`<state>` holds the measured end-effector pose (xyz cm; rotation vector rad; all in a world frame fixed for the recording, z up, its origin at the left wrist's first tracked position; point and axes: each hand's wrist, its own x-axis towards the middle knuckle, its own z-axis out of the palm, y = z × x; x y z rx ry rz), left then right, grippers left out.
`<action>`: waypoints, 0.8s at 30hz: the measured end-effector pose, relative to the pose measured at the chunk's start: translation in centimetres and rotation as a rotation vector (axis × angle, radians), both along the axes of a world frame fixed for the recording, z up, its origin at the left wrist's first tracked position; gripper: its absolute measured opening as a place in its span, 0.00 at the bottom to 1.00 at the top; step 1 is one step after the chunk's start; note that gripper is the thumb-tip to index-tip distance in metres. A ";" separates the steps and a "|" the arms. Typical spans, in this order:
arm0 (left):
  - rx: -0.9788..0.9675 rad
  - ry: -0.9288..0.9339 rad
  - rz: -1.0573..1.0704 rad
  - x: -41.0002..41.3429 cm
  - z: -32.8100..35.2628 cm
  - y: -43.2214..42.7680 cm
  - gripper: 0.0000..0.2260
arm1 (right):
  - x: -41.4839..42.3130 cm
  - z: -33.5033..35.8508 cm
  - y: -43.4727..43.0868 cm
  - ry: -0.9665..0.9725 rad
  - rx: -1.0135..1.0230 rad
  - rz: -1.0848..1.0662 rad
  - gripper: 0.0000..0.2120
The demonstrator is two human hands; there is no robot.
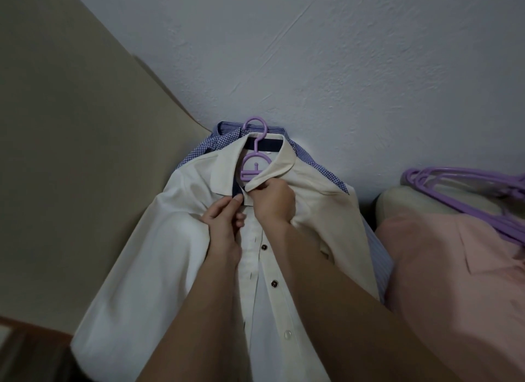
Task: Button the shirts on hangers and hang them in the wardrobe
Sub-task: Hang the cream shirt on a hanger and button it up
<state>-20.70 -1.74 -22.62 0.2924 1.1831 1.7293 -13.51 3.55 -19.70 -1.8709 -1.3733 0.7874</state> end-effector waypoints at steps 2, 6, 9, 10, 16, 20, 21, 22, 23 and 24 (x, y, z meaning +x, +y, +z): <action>-0.008 -0.007 0.005 0.1 0.1 0.0 0.06 | -0.4 0.2 -0.1 -0.042 -0.014 -0.041 0.12; -0.010 -0.004 0.005 0.0 -0.1 0.1 0.05 | -1.1 0.3 0.2 -0.059 -0.050 -0.051 0.12; -0.013 0.001 0.010 -0.1 -0.3 0.1 0.07 | -1.1 0.0 0.1 -0.027 -0.042 0.014 0.11; -0.016 -0.001 0.016 0.0 -0.3 0.1 0.06 | -0.8 -0.1 0.1 -0.006 -0.026 0.033 0.11; -0.009 0.117 -0.002 0.4 -0.4 0.0 0.04 | 2.0 -0.5 -1.2 0.168 0.162 -0.017 0.10; -0.048 0.198 -0.005 0.8 -0.6 -0.1 0.03 | 2.0 -1.3 -2.3 0.243 0.138 0.018 0.10; -0.052 0.201 -0.014 0.9 -0.5 -0.1 0.03 | 1.9 -1.5 -2.3 0.295 0.109 0.013 0.10; -0.054 0.201 -0.026 0.9 -0.5 -0.1 0.03 | 1.9 -1.7 -2.4 0.349 0.083 0.005 0.10; -0.059 0.209 -0.034 0.9 -0.5 -0.2 0.04 | 2.0 -1.9 -2.3 0.390 0.067 -0.005 0.09; -0.068 0.222 -0.037 1.0 -0.6 -0.2 0.05 | 2.0 -2.0 -2.2 0.424 0.053 -0.014 0.09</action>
